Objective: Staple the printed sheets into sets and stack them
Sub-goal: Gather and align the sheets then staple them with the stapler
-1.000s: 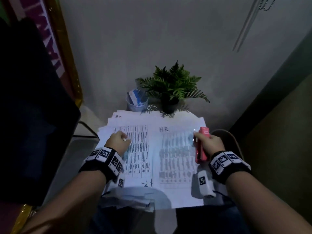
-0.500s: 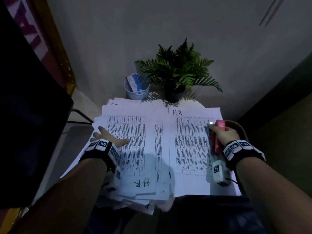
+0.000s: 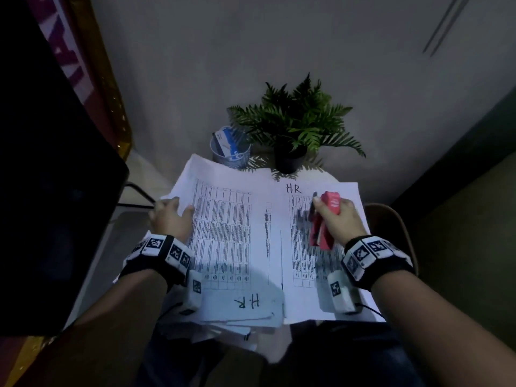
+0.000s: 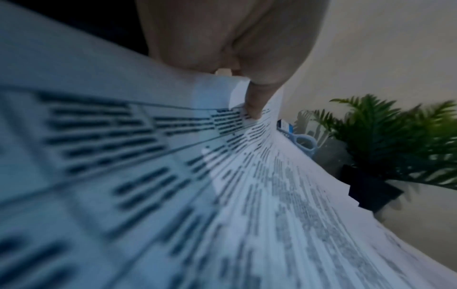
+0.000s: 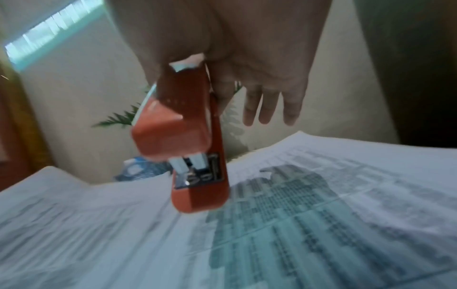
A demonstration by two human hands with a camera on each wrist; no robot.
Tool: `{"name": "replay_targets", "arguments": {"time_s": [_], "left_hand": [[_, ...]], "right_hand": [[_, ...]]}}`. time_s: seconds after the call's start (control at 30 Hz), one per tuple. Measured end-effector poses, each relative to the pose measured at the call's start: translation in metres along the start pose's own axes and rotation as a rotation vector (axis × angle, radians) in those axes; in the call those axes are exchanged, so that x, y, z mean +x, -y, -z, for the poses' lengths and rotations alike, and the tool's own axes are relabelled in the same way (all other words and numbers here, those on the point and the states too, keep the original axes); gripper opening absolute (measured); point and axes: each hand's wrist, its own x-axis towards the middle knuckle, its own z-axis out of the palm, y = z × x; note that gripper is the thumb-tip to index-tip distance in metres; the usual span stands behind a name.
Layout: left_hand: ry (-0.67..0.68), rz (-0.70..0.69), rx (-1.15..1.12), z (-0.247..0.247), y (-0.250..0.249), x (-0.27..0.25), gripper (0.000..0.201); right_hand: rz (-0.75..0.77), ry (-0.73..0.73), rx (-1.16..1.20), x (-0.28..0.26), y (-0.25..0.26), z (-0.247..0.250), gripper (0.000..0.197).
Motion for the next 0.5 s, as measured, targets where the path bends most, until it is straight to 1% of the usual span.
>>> {"name": "replay_targets", "arguments": {"time_s": [0.07, 0.13, 0.2, 0.3, 0.4, 0.47, 0.5], "left_hand": [[-0.020, -0.080, -0.153, 0.008, -0.002, -0.013, 0.038], [-0.029, -0.159, -0.283, 0.019, -0.005, -0.027, 0.036], [-0.041, -0.205, -0.402, 0.030, -0.007, -0.042, 0.036], [-0.025, -0.262, -0.540, 0.047, -0.010, -0.060, 0.032], [-0.002, -0.355, -0.593, 0.064, -0.019, -0.073, 0.028], [-0.044, -0.406, -0.585, 0.079, -0.028, -0.079, 0.026], [-0.065, -0.421, -0.577, 0.086, -0.031, -0.080, 0.027]], "right_hand": [[0.021, 0.140, 0.119, -0.014, 0.014, -0.012, 0.057], [0.024, 0.230, 0.255, -0.027, 0.026, -0.024, 0.060], [0.070, 0.233, 0.338, -0.040, 0.037, -0.029, 0.057], [0.123, 0.251, 0.518, -0.058, 0.055, -0.026, 0.045], [0.164, 0.243, 0.659, -0.066, 0.068, -0.013, 0.040], [0.169, 0.231, 0.764, -0.072, 0.079, 0.002, 0.031], [0.168, 0.229, 0.792, -0.076, 0.084, 0.011, 0.030]]}}
